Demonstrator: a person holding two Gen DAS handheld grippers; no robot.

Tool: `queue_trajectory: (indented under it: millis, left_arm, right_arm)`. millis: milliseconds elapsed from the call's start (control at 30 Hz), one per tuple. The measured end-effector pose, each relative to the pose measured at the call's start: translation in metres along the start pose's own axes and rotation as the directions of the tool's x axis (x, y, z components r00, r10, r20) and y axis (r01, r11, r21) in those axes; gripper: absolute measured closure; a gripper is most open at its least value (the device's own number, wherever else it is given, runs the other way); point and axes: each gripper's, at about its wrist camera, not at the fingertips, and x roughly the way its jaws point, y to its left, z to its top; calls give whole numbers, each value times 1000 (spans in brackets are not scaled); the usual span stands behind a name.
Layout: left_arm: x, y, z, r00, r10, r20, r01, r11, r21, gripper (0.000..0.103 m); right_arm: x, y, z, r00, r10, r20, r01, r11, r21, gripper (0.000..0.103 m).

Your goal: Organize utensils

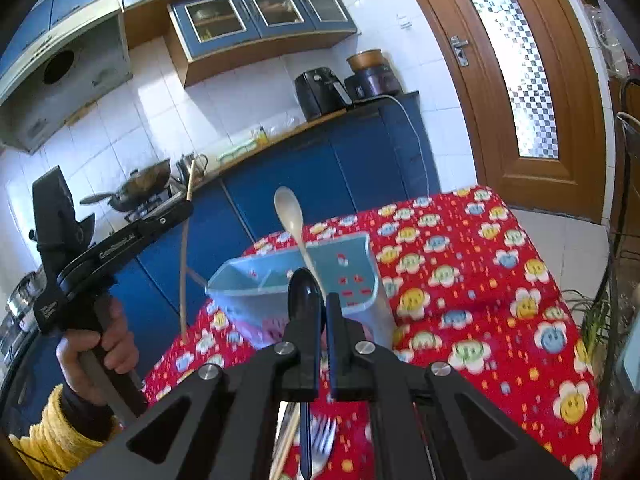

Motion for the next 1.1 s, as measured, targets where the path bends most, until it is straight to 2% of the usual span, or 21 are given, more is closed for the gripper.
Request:
queue_trajectory:
  millis: [133,200,267,533,900,1100]
  left_arm:
    - [13,0,11,998,30,57,-30,1000,-3,99]
    - [20,-3,12,992,93,91,-94,995,11,99]
    - [25,-4,12,986,124,111,-126,992,9,99]
    - [36,0,4,958,207,200,-208,978,-16,99]
    - [45,-1,-30,957,215,192,-224,974,28,99]
    - [43,-1,-35,961,194,198,-208,977,53,99]
  right_arm:
    - [9,1,20,999,2,53,-1,1000,-4,99]
    - [15,3,30,996,-7,87,9,1000,-17,99]
    - [21,4,38,994,-9,112,12,1000,-25,99]
    - [61,-5,56,986,34,163,-33,999,-5,99]
    - [96,-15,43,977,84,195,-70,995,-74,99]
    - [105,-15,33,980,72,187,-53,993,-104,98]
